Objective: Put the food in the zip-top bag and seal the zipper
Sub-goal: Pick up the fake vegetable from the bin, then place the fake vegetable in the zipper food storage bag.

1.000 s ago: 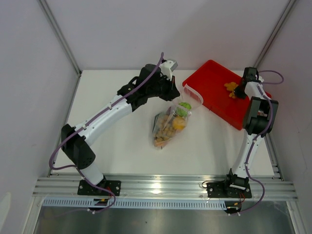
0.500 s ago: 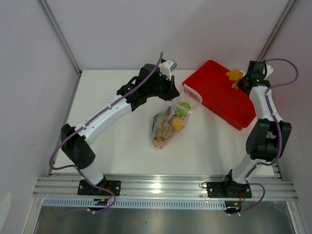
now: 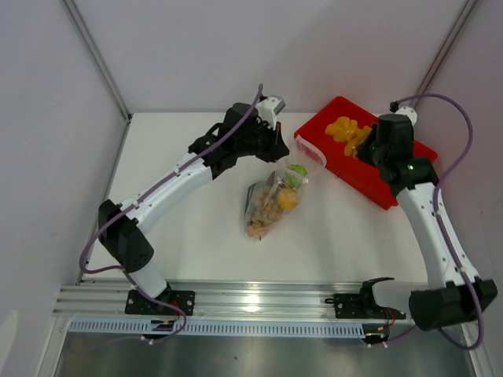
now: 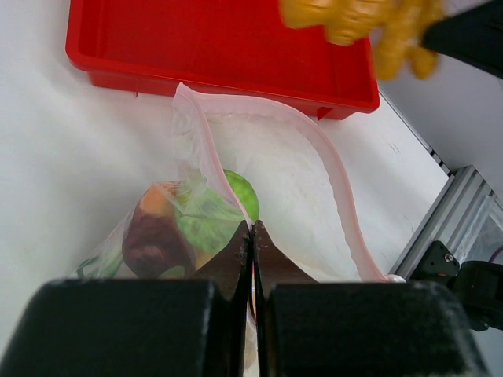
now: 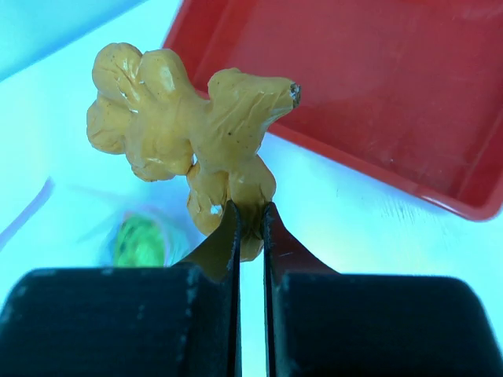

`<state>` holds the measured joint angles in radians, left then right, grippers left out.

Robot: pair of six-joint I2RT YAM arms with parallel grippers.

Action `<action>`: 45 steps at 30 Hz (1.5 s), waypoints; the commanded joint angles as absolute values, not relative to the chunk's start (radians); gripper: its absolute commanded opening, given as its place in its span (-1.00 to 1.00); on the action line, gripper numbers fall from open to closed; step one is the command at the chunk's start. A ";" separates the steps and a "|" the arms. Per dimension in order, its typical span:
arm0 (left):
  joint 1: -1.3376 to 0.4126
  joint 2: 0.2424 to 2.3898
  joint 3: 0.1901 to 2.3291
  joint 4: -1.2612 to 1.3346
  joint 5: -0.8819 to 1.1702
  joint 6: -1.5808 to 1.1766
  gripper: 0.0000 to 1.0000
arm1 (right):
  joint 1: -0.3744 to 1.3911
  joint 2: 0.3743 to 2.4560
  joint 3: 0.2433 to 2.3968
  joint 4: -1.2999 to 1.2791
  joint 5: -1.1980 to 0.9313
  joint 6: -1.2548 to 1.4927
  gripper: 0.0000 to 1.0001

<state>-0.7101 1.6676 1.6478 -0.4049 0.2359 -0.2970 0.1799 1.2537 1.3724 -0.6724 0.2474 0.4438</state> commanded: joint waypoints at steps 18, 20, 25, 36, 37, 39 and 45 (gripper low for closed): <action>-0.747 1.574 1.571 -0.302 0.336 -0.218 -0.99 | 0.262 1.095 1.543 -1.262 -0.075 0.433 -1.00; -0.758 1.560 1.527 -0.267 0.344 -0.200 -0.99 | 0.265 1.130 1.566 -1.278 -0.116 0.426 -1.00; -0.788 1.480 1.381 -0.180 0.330 -0.180 -0.99 | 0.268 1.187 1.600 -1.351 -0.164 0.403 -1.00; -0.833 1.425 1.318 -0.132 0.281 -0.155 -0.99 | 0.278 1.209 1.565 -1.453 -0.319 0.414 -1.00; -0.836 1.428 1.327 -0.138 0.279 -0.153 -0.99 | 0.281 1.204 1.540 -1.453 -0.330 0.416 -1.00; -0.845 1.436 1.335 -0.144 0.276 -0.150 -0.99 | 0.288 1.190 1.514 -1.463 -0.327 0.414 -1.00; -0.867 1.436 1.351 -0.146 0.278 -0.141 -0.99 | 0.296 1.169 1.431 -1.468 -0.299 0.402 -1.00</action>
